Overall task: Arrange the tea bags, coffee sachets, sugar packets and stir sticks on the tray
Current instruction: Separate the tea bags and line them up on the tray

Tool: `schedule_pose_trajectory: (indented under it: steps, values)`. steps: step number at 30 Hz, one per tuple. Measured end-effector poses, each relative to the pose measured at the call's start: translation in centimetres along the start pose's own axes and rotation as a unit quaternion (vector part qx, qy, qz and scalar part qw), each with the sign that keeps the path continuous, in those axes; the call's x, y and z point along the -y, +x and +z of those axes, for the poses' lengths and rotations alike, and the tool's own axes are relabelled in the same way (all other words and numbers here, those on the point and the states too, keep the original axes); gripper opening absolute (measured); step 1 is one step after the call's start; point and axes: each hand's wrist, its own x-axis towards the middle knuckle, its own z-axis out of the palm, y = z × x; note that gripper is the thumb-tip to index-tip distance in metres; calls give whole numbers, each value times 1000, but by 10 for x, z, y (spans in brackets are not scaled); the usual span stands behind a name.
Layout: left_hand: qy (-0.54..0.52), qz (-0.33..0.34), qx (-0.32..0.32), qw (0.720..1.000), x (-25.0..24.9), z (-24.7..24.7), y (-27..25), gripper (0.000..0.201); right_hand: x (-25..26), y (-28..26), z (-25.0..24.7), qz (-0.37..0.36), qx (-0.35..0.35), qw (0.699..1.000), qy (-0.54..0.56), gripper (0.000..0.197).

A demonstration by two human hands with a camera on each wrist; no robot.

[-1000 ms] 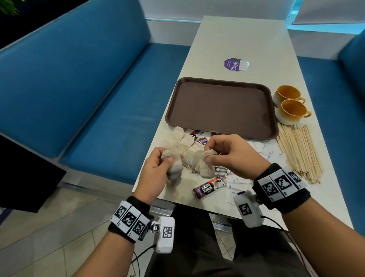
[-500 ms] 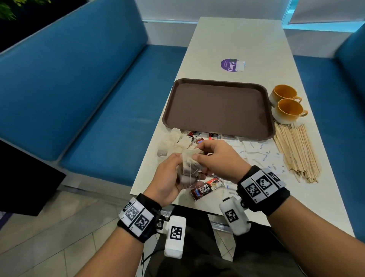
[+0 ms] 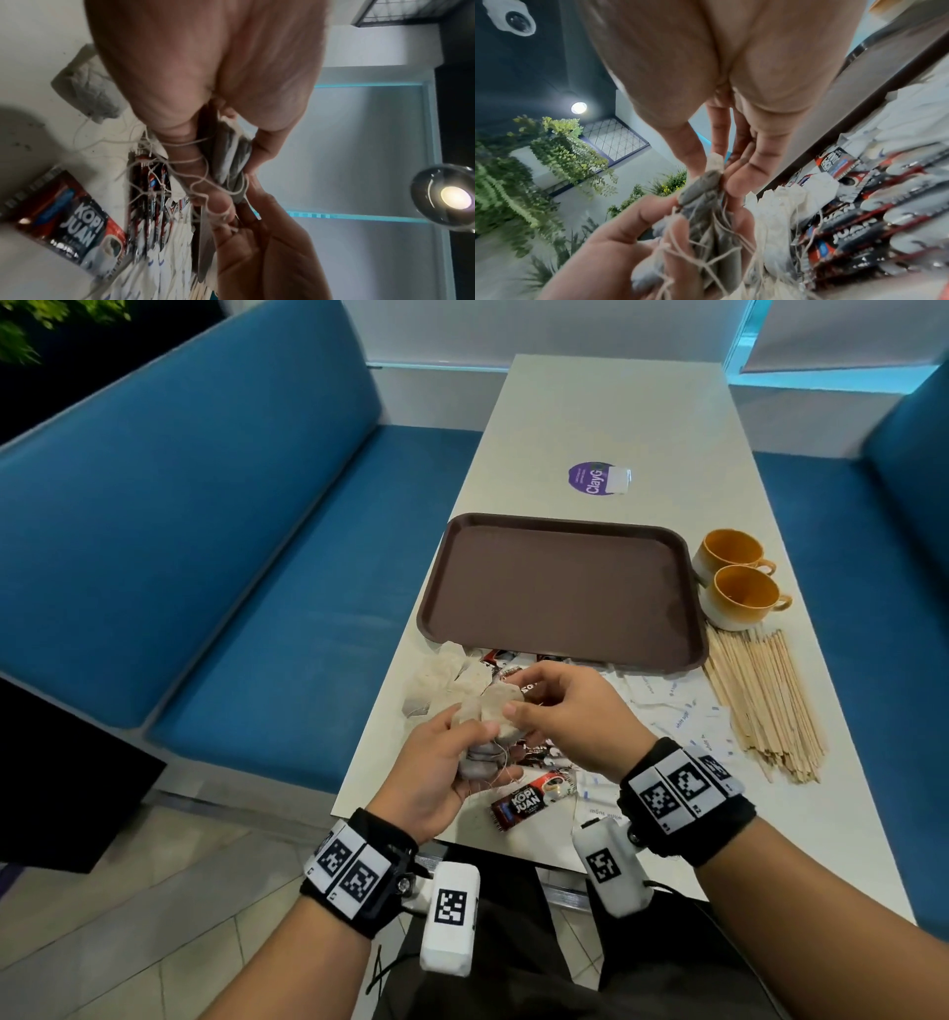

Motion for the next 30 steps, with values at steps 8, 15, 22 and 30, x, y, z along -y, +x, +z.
schedule_pose_trajectory:
  steps: [8,15,22,30]
  values:
    - [-34,38,-25,998,-7,5,17,10,8,7,-18,3,11,998,69,31]
    - [-95,40,-77,992,-24,5,34,47,8,23,-37,20,-41,995,84,12]
    - [-111,87,-72,987,-53,1,55,26,30,43,-61,8,-106,974,199,16]
    - [-181,56,-57,980,-65,-18,61,32,34,57,-76,23,-244,916,317,29]
